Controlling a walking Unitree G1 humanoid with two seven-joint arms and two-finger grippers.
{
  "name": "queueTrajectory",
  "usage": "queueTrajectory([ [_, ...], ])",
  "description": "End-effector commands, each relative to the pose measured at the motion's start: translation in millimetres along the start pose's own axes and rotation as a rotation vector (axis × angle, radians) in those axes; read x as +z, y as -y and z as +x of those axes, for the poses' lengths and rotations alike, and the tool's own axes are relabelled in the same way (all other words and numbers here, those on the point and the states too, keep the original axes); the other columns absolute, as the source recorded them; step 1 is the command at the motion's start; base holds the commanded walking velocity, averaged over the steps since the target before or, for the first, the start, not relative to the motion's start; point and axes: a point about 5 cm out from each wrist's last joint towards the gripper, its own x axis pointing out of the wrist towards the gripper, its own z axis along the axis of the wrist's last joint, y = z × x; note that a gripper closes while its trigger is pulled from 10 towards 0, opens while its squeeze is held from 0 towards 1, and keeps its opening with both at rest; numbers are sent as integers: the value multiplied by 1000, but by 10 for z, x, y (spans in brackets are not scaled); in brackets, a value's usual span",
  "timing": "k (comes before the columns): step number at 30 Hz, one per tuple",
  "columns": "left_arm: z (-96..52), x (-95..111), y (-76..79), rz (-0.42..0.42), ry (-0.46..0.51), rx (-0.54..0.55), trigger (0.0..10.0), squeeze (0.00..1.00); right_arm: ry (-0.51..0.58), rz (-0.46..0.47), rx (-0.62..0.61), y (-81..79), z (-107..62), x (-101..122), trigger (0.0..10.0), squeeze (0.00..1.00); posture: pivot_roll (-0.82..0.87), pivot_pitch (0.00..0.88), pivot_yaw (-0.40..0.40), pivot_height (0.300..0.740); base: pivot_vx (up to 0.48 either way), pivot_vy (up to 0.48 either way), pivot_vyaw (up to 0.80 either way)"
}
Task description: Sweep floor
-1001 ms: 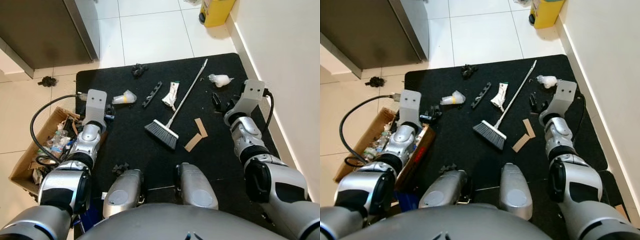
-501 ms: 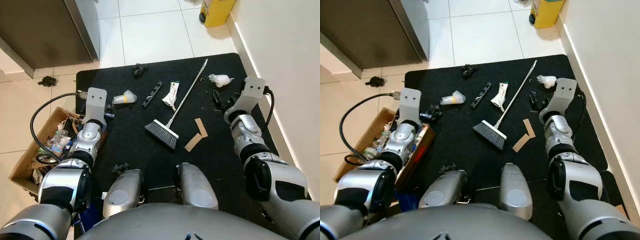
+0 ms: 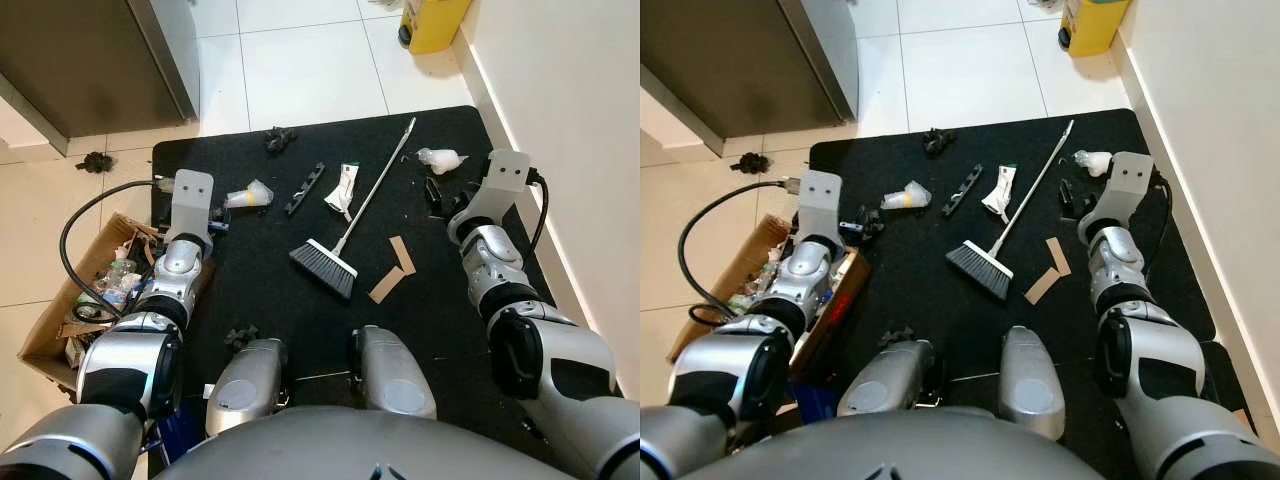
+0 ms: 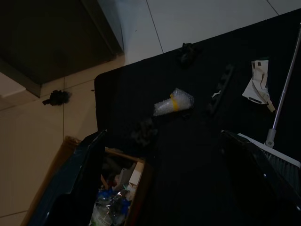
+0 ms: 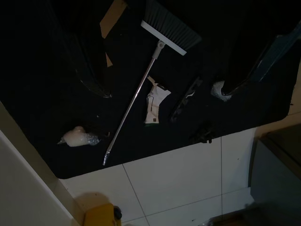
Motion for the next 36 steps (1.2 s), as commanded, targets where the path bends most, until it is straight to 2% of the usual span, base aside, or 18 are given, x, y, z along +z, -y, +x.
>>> queueTrajectory([
  [1,0,-25,-49,13,-22,10,10000,0,-20,2,-8,5,6,-11,10000,0,23,0,-3,740,0,0,0],
  [36,44,74,-50,9,-7,16,10000,0,-14,-6,-11,-3,51,75,10000,0,49,0,-13,740,0,0,0],
])
